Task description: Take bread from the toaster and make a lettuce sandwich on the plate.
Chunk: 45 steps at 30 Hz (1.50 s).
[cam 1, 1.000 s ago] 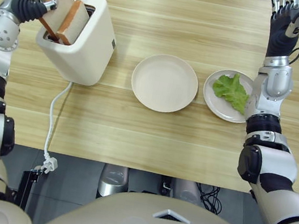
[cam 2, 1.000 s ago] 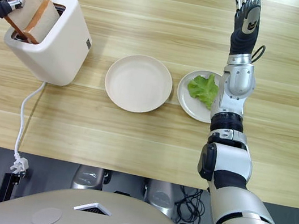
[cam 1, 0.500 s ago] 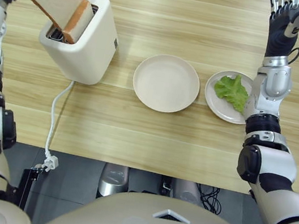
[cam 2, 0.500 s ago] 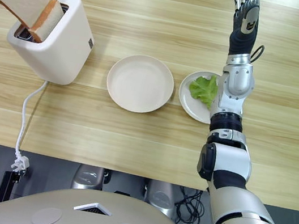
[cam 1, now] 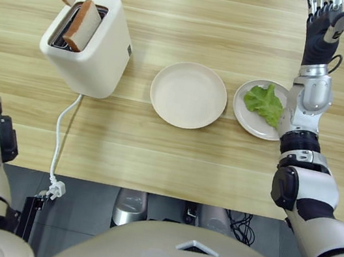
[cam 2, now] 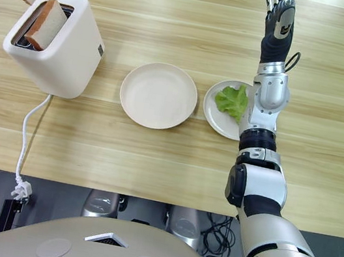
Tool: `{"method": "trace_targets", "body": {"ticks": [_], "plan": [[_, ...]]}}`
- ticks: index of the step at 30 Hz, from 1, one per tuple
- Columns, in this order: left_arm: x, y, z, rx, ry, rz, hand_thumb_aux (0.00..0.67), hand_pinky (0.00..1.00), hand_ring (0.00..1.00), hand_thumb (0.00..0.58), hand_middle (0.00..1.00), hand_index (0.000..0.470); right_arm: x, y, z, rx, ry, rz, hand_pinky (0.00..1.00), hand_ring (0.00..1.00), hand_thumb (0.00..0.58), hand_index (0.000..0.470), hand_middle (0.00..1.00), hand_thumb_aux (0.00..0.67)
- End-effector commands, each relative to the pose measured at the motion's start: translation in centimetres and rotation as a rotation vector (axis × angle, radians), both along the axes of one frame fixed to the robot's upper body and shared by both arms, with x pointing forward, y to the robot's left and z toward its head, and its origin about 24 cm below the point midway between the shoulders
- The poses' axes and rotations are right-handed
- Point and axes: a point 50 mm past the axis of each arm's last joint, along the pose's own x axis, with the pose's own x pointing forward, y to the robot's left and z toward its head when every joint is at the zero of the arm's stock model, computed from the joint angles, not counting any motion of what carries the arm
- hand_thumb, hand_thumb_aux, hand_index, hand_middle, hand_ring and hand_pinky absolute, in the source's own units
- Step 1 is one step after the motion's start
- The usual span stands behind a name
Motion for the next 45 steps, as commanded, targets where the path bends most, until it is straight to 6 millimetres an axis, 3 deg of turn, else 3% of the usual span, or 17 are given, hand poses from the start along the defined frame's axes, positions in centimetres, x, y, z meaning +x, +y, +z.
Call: {"method": "trace_targets", "body": {"ticks": [1, 14, 20, 28, 45], "plan": [[0.4, -1.1, 0.7, -0.067, -0.003, -0.086, 0.670, 1.00, 1.00, 0.580, 1.00, 0.460, 0.2, 0.4, -0.1, -0.013, 0.014, 0.012, 0.00, 0.00, 0.000, 0.000, 0.00, 0.000], [3.3, -8.6, -2.7, -0.266, 0.177, -0.443, 0.670, 1.00, 1.00, 0.580, 1.00, 0.460, 0.6, 0.8, -0.2, 0.012, 0.035, 0.006, 0.00, 0.00, 0.000, 0.000, 0.00, 0.000], [3.9, -11.5, -5.7, -0.293, 0.277, -0.524, 0.670, 1.00, 1.00, 0.580, 1.00, 0.460, 0.8, 1.1, 0.1, 0.019, 0.033, 0.012, 0.00, 0.00, 0.000, 0.000, 0.00, 0.000], [4.2, -14.7, -11.0, -0.375, 0.479, -0.598, 0.670, 1.00, 1.00, 0.580, 1.00, 0.460, 1.1, 2.2, 0.5, 0.019, 0.031, 0.043, 0.00, 0.00, 0.000, 0.000, 0.00, 0.000], [3.5, -17.1, -19.5, -0.400, 0.828, -0.532, 0.670, 1.00, 1.00, 0.580, 1.00, 0.460, 1.2, 2.9, 0.8, 0.012, 0.016, 0.069, 0.00, 0.00, 0.000, 0.000, 0.00, 0.000]]}}
